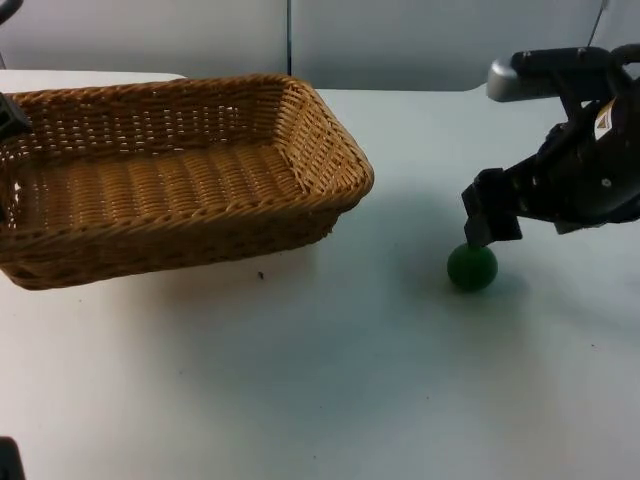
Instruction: Pick up the basket with the left hand and place the ball into the basket with the right hand.
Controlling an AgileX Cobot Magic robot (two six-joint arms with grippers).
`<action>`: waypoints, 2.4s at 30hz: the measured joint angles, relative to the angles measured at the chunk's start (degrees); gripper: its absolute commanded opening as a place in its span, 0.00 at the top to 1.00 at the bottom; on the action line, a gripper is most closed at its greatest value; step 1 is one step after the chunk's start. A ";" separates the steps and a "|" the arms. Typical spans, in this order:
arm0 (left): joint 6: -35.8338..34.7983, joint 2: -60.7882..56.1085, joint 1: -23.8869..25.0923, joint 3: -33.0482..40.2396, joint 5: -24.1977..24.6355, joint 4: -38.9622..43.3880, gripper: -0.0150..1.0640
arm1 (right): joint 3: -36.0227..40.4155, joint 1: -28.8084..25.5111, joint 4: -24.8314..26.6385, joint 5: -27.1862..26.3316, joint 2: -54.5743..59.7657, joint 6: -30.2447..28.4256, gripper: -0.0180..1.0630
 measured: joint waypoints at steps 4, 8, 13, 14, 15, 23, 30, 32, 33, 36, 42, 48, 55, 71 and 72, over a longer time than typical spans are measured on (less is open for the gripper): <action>0.00 0.00 0.00 0.00 0.00 0.00 0.99 | 0.00 0.46 0.00 -2.85 2.47 0.00 0.24; 0.00 0.00 0.00 0.00 0.00 0.00 0.99 | -0.05 1.33 0.08 -5.23 4.04 0.00 0.26; 0.00 0.00 0.00 0.00 0.00 0.00 0.99 | -2.34 2.49 -0.03 -5.88 6.22 0.00 0.26; 0.00 0.00 0.00 0.00 0.00 0.00 0.99 | -2.85 2.68 -0.15 -5.88 6.80 0.00 0.26; 0.00 0.00 0.00 0.00 0.00 0.00 0.99 | -2.85 2.68 -0.15 -5.88 6.80 0.00 0.26; 0.00 0.00 0.00 0.00 0.00 0.00 0.99 | -7.01 4.97 -0.26 -2.39 11.42 0.00 0.26; 0.00 0.00 0.00 0.00 0.00 0.00 0.99 | -7.44 5.27 -0.26 0.86 12.39 0.96 0.58; 0.00 0.00 0.00 0.00 0.00 0.00 0.99 | -7.44 5.27 -0.26 0.97 12.39 0.96 0.81; 0.00 0.00 0.00 0.00 0.00 0.00 0.99 | -7.46 5.37 -0.55 0.97 12.39 0.86 0.94; 0.00 0.00 0.00 0.00 0.00 0.00 0.99 | -8.12 5.37 -2.88 1.56 12.39 0.45 0.98; 0.00 0.00 0.00 0.00 0.00 0.00 0.99 | -18.02 4.59 -14.21 9.32 6.49 1.74 0.98; 0.00 0.00 0.00 0.00 0.00 0.00 0.99 | -31.37 6.33 -8.65 12.74 -0.66 -1.78 0.99; 0.00 0.00 0.00 0.00 0.00 0.00 0.99 | -34.60 14.36 7.95 11.25 0.35 -18.21 0.99; 0.00 0.00 0.00 0.00 0.00 0.00 0.99 | -43.49 24.33 15.18 13.71 16.15 -25.46 0.99; 0.00 0.00 0.00 0.00 0.00 0.00 0.99 | -43.96 24.35 15.70 13.51 16.74 -25.94 0.99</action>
